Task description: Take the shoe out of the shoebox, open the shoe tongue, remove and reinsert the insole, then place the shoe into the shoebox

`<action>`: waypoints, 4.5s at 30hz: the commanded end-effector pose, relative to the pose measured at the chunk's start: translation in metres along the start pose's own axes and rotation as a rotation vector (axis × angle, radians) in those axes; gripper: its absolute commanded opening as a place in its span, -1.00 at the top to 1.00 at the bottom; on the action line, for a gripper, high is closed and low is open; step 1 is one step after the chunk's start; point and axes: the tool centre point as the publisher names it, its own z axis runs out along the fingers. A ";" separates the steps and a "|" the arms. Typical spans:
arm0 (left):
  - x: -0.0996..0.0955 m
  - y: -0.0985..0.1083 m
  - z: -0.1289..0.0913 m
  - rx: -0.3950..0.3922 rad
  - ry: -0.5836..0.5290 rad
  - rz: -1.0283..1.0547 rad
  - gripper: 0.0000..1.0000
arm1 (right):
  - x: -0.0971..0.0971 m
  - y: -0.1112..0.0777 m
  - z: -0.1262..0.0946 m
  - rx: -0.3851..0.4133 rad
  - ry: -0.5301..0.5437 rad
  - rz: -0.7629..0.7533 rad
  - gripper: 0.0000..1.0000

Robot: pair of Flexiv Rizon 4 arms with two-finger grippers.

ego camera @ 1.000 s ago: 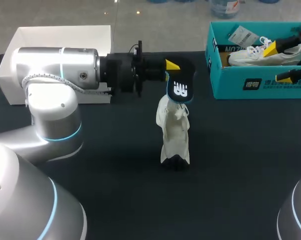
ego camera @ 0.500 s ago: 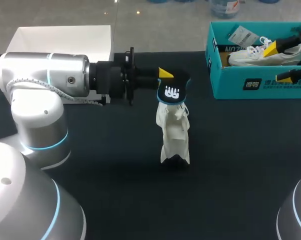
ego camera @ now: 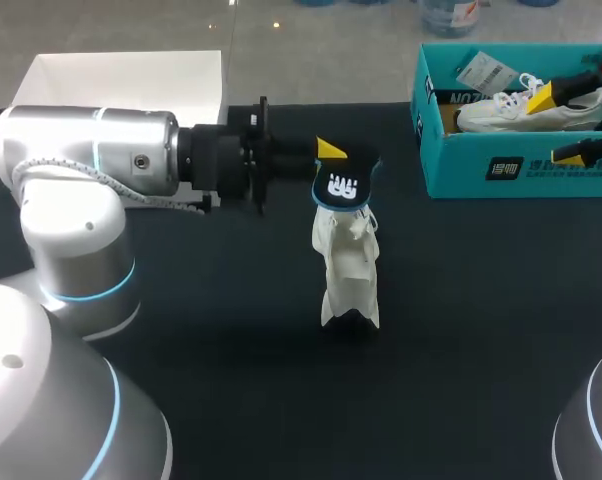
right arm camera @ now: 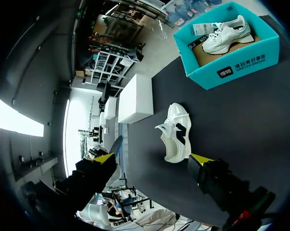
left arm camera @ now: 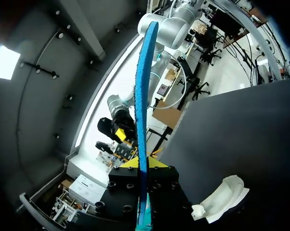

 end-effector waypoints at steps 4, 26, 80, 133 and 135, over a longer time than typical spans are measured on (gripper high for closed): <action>0.028 -0.011 -0.007 0.023 0.070 -0.079 1.00 | 0.000 -0.001 0.000 -0.001 -0.002 0.001 -1.00; 0.125 0.009 0.003 0.032 0.087 -0.206 1.00 | 0.000 -0.001 0.000 -0.001 -0.002 0.001 -1.00; 0.144 0.063 0.038 0.128 -0.009 -0.271 1.00 | 0.000 -0.001 0.000 -0.001 -0.002 0.001 -1.00; 0.168 0.086 0.062 0.089 0.013 -0.314 1.00 | 0.000 -0.001 0.000 -0.001 -0.002 0.001 -1.00; 0.169 0.088 0.060 0.083 0.015 -0.315 1.00 | 0.000 -0.001 0.000 -0.001 -0.002 0.001 -1.00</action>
